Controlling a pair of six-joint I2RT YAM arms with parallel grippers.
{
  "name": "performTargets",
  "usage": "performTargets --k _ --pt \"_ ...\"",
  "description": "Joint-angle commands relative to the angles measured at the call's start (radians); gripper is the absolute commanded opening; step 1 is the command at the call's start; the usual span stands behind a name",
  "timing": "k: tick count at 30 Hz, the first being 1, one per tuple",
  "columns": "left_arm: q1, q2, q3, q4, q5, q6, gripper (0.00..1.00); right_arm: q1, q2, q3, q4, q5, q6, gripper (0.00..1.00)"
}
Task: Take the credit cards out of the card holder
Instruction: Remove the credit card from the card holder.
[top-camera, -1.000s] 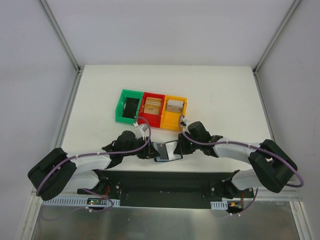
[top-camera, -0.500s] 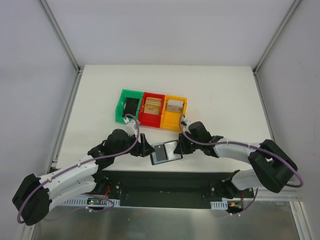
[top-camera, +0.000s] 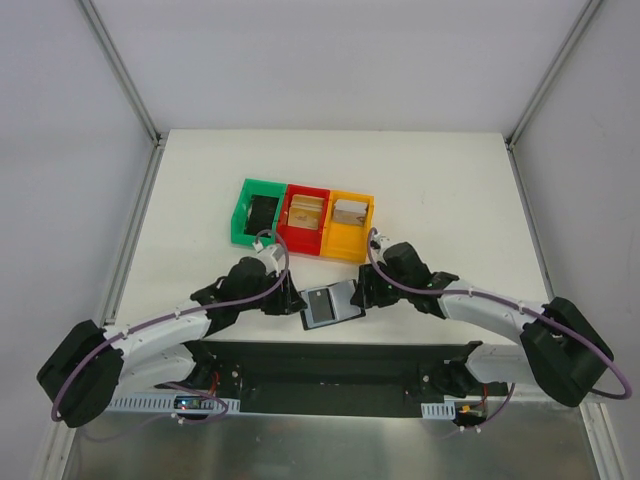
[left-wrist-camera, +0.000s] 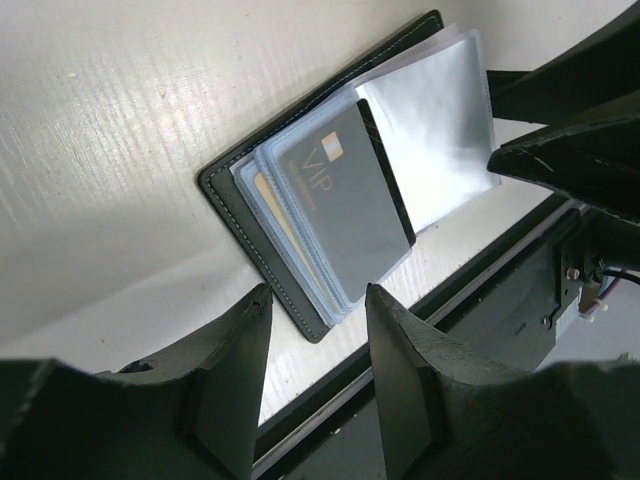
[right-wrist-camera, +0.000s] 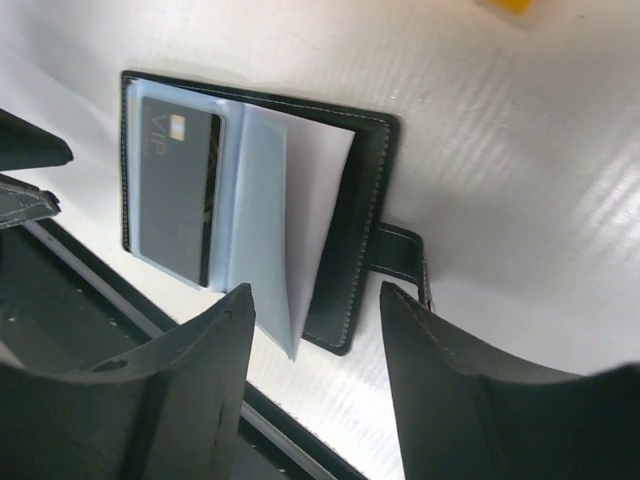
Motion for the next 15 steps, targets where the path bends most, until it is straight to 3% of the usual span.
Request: performTargets --k 1,3,12,15 --pt "0.005 0.050 -0.009 0.078 0.011 -0.033 0.41 -0.004 -0.034 0.017 -0.083 0.082 -0.039 0.57" --pt "0.005 0.079 -0.009 0.101 0.020 -0.030 0.41 -0.002 -0.028 0.001 -0.069 0.075 -0.031 0.56" --pt "0.006 0.245 0.067 0.142 0.025 0.025 0.38 0.001 -0.051 -0.075 -0.046 0.059 0.000 0.33" --pt "0.005 0.301 0.110 0.144 0.028 0.047 0.36 0.005 -0.083 -0.111 -0.015 0.059 0.021 0.31"
